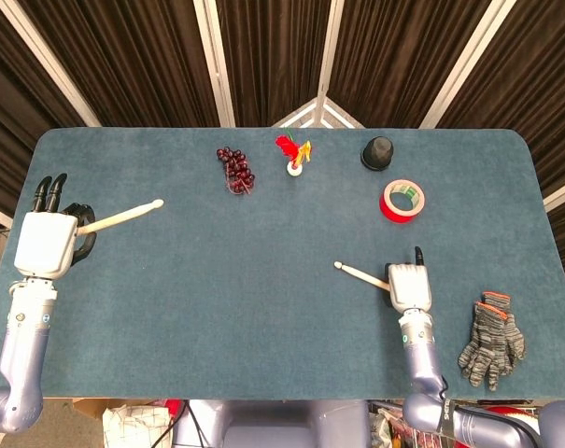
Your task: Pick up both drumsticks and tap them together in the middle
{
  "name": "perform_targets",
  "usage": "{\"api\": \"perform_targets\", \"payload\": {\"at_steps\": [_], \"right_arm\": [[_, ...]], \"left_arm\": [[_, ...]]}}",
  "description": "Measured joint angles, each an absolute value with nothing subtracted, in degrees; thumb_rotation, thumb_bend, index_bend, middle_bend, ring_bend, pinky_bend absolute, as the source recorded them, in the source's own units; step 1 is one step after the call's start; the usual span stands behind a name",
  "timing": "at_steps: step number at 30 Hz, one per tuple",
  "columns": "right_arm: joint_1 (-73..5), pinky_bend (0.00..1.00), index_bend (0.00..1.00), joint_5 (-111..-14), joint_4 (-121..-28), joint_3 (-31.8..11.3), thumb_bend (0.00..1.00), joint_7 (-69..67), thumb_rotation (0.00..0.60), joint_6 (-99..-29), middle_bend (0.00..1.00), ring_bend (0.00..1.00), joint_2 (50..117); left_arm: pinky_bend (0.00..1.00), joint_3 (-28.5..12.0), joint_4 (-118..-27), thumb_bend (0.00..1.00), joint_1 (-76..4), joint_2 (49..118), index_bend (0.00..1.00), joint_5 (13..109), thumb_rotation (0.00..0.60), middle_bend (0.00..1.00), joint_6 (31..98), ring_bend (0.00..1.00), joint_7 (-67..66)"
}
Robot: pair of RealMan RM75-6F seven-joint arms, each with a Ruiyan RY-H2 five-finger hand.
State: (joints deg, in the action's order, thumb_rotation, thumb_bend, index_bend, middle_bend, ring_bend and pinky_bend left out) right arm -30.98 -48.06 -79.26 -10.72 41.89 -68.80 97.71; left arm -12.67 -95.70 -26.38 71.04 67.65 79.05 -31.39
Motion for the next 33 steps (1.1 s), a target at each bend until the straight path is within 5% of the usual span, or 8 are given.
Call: {"api": "perform_targets", "payload": {"at_steps": [33], "right_arm": [[-30.99,0.04,0.64,-49.65,-78.35,-10.0,0.44,40.66,0.6,-67.55,0.63,0.51,97.53]], "left_arm": [[0.0,-12.78,-96.36,0.52,-26.29,70.53,0.59,67.63,0.6,0.55,79.33,0.04,-31.6]]}}
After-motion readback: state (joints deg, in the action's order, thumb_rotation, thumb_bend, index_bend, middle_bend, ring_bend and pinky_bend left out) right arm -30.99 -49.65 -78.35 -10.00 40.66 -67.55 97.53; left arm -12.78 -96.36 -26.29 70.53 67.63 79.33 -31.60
